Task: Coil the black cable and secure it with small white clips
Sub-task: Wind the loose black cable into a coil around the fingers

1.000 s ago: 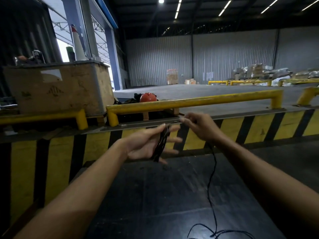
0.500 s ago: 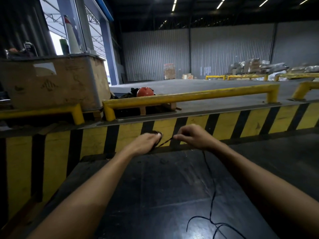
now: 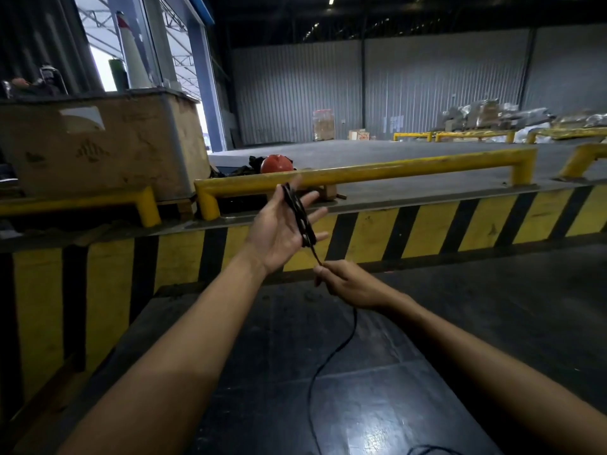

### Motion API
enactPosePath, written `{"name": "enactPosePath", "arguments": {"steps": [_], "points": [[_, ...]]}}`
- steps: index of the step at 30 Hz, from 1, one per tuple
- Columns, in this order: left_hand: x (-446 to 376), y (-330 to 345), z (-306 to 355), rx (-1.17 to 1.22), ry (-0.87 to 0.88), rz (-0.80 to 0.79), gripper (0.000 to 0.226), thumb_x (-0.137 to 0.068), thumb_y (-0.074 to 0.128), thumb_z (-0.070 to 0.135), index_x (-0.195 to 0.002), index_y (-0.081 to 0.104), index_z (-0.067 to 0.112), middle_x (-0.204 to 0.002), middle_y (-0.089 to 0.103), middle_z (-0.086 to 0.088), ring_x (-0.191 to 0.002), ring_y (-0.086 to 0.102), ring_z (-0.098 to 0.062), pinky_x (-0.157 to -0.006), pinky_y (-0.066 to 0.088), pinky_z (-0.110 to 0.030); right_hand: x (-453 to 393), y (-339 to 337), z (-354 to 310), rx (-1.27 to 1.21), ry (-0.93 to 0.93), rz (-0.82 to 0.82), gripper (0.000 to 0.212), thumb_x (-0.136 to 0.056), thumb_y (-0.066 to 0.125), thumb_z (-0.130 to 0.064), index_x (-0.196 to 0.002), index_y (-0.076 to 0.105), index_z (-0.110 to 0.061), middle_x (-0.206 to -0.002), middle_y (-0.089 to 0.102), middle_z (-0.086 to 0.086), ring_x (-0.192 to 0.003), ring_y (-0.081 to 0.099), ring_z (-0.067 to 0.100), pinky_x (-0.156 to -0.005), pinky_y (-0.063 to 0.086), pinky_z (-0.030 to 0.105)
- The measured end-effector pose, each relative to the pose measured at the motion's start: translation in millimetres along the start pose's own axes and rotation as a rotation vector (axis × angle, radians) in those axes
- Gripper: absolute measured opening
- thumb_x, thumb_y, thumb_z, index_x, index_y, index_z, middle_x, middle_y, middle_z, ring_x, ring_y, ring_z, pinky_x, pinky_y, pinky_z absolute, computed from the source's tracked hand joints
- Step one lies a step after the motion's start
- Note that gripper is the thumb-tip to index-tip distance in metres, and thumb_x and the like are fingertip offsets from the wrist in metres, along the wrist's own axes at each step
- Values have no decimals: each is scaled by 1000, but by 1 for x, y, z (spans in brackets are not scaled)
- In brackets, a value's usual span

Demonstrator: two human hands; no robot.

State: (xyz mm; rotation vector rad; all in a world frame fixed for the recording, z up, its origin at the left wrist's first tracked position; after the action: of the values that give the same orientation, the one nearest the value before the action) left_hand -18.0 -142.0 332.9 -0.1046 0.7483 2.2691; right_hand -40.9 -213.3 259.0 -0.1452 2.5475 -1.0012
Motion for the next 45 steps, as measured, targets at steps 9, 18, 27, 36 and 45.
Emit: {"name": "enactPosePath", "arguments": {"steps": [9, 18, 27, 36, 45], "points": [[10, -41, 10, -1352, 80, 217, 45, -100, 30, 42, -128, 56, 20, -130, 56, -7, -111, 49, -16, -86, 43, -28, -3, -12, 2, -195, 93, -82, 25, -95, 48, -39, -82, 63, -23, -65, 52, -7, -51, 47, 2, -50, 40, 22], [45, -72, -39, -1394, -665, 54, 44, -95, 34, 52, -119, 62, 26, -117, 63, -9, -97, 61, -23, -74, 48, -32, -2, -47, -16, -146, 208, -86, 22, -90, 57, -35, -86, 63, -14, -73, 53, 1, -59, 49, 10, -54, 41, 25], [39, -4, -60, -216, -469, -200, 47, -96, 32, 48, -138, 47, 32, -141, 51, -11, -122, 54, -34, -91, 48, -60, 1, -30, 10, -57, 128, 68, 31, -100, 38, -31, -97, 64, -15, -95, 67, 6, -89, 63, 18, -77, 50, 38], [2, -26, -7, -141, -28, 141, 44, -98, 26, 48, -137, 43, 36, -153, 29, -11, -131, 39, -34, -95, 38, -62, 23, 25, 19, 118, 134, -176, 33, -100, 37, -34, -100, 64, -16, -72, 51, -17, -67, 51, -2, -57, 36, 18], [18, -87, 17, -1325, -56, 384, 44, -99, 30, 44, -116, 64, 20, -116, 63, -11, -108, 58, -28, -81, 43, -36, 10, -42, -16, 453, 62, -230, 16, -97, 44, -31, -89, 57, -26, -88, 60, -3, -79, 60, 10, -70, 49, 27]]}}
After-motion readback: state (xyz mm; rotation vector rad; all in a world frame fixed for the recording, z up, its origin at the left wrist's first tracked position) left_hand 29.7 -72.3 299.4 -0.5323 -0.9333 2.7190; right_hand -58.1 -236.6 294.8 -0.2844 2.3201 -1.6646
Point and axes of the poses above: each hand's wrist, its own x-axis away from the middle knuckle, its own y-axis out of the palm, z = x × y, the point moved 10 cm from there along -x, towards the middle knuckle
